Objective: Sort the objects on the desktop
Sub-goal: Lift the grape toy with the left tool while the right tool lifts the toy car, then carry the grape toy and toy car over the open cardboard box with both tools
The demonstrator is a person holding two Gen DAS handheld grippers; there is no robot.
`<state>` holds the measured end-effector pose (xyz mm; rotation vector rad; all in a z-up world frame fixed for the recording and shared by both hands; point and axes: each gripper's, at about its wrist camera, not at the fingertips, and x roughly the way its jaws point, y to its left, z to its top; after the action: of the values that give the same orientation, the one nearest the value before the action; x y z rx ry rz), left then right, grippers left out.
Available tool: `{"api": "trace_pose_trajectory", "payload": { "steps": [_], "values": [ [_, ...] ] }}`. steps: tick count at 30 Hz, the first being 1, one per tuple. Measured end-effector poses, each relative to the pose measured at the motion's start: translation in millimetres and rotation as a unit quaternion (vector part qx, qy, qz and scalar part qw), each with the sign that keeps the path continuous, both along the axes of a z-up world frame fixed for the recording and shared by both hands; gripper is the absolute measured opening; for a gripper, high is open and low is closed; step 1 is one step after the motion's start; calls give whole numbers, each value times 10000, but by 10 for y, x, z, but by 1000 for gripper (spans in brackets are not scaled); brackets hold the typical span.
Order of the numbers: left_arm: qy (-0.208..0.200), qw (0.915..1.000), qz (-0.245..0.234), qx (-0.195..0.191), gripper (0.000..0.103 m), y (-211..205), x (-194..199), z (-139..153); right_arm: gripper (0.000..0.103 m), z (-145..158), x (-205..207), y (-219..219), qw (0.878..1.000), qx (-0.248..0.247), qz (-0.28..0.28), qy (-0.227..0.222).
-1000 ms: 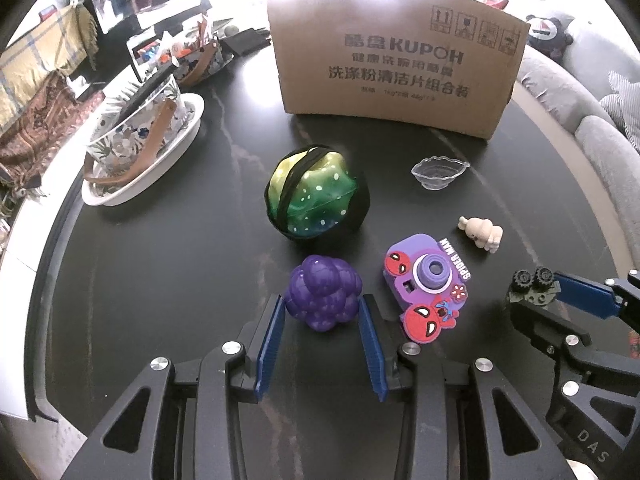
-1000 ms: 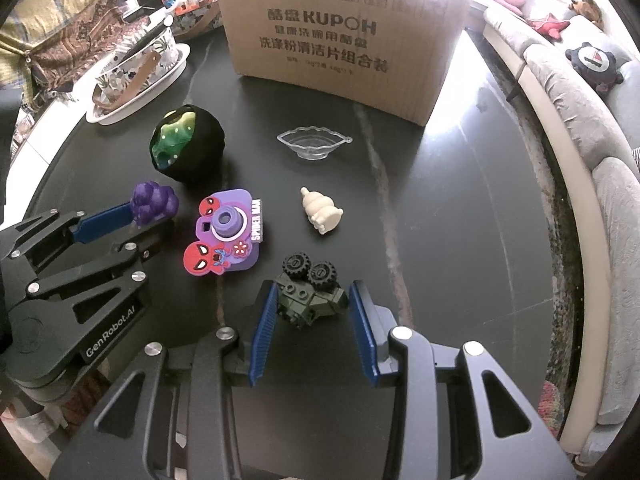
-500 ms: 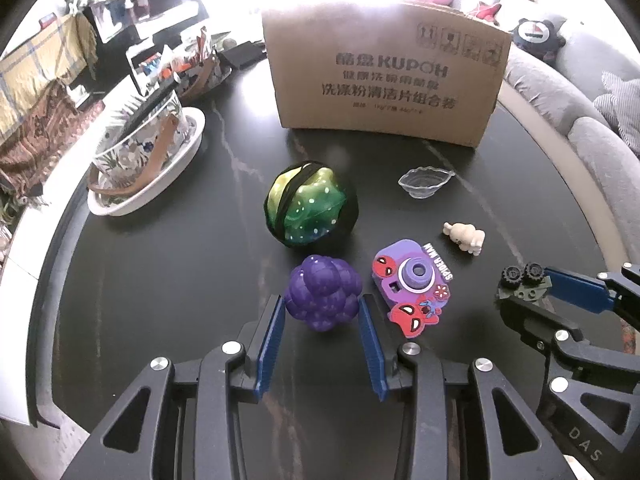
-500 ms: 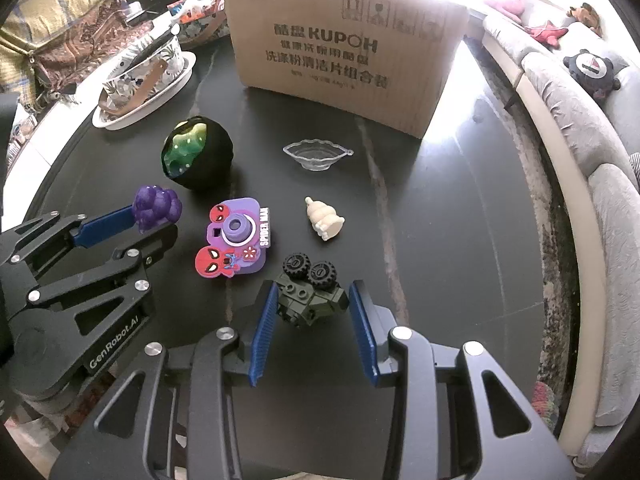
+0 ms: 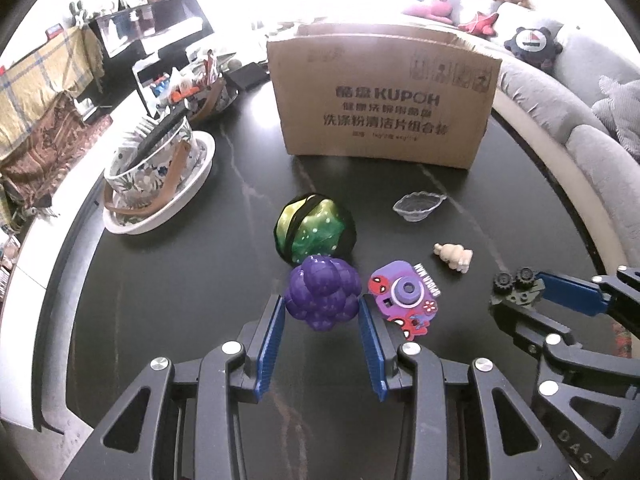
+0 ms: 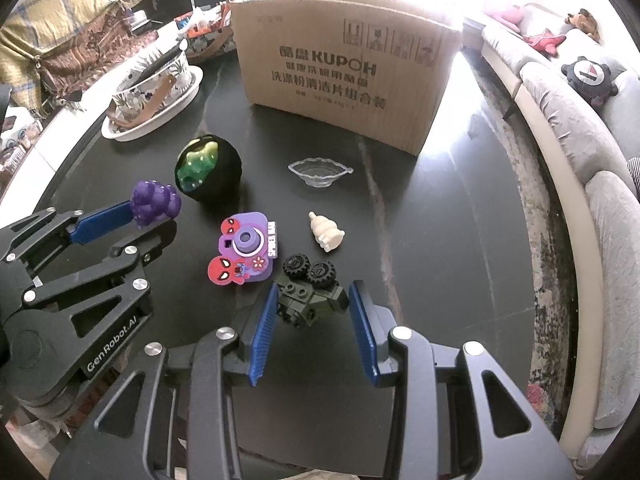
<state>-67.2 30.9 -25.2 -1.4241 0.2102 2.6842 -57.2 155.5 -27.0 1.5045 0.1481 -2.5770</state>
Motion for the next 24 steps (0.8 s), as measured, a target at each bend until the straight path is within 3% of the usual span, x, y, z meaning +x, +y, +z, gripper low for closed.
{"api": "trace_pose_trajectory", "payload": {
  "steps": [24],
  "values": [
    [417,9989,-206,71,35,165,-55,470,34,403,-77,68,9984,-145,-60,551]
  ]
}}
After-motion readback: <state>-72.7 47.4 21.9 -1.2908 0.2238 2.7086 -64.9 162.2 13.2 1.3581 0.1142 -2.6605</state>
